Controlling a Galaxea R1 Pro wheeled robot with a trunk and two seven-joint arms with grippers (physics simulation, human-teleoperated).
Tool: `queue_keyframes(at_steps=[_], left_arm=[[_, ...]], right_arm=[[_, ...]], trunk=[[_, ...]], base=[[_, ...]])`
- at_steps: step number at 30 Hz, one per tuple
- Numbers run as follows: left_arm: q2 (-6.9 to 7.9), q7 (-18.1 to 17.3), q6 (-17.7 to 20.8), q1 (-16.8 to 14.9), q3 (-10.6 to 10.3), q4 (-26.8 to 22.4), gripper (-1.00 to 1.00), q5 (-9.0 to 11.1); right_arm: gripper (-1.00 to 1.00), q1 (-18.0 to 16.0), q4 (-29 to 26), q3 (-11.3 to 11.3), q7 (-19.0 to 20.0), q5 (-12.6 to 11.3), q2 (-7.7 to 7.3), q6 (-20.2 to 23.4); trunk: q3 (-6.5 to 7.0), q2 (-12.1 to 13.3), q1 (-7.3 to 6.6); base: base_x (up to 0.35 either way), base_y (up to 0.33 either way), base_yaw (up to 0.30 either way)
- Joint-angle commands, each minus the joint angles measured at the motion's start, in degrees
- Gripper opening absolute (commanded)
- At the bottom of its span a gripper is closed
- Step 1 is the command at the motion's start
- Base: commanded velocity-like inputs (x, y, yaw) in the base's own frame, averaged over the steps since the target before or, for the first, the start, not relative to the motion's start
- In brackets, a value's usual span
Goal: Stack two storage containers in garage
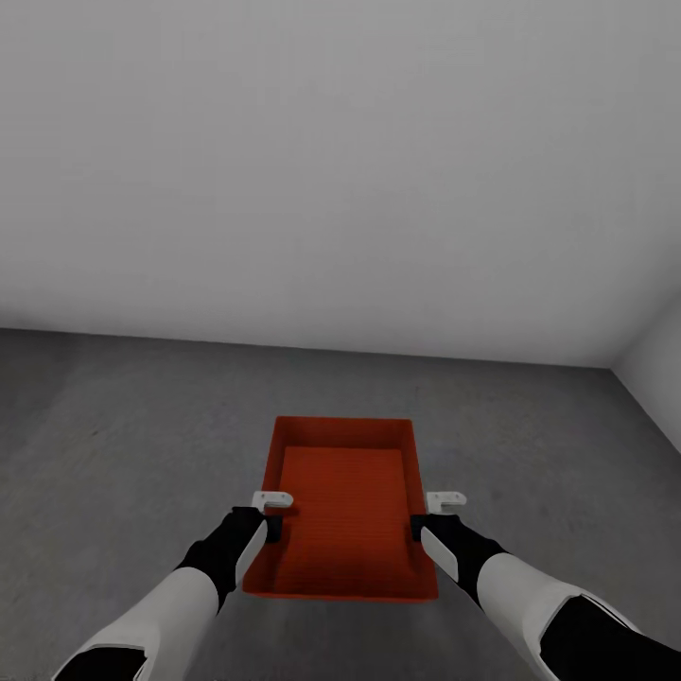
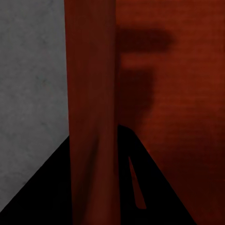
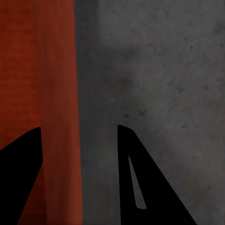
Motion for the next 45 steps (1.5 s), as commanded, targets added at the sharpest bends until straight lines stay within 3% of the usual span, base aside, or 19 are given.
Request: queue_keyframes(at_steps=[1,3,15,45], left_arm=[[-0.84,0.25,0.26,0.03,0.00,0.79,-1.00,0.66],[-0.84,0.25,0.26,0.03,0.00,0.79,-1.00,0.63],[-0.84,0.25,0.26,0.03,0.00,0.79,-1.00,0.61],[-0.84,0.25,0.26,0.03,0.00,0.79,-1.00,0.61]], right_arm=[[-1.00,-0.08,-2.29,-2.08,-0.34,2.00,0.00,0.33],[-1.00,-0.08,-2.29,-2.07,-0.34,2.02,-0.03,0.33],[-1.00,-0.08,-2.29,-2.06,-0.34,2.04,-0.04,0.40],[-1.00,-0.08,-2.29,-2.06,-0.34,2.04,-0.09,0.35]], trunk=[[-0.32,-0.44,0.22],[-0.85,-1.24,0.66],[-1.11,-1.24,0.66],[-3.65,-1.24,0.66]], base=[[0.000,0.000,0.000],[0.000,0.000,0.000],[0.000,0.000,0.000],[0.000,0.000,0.000]])
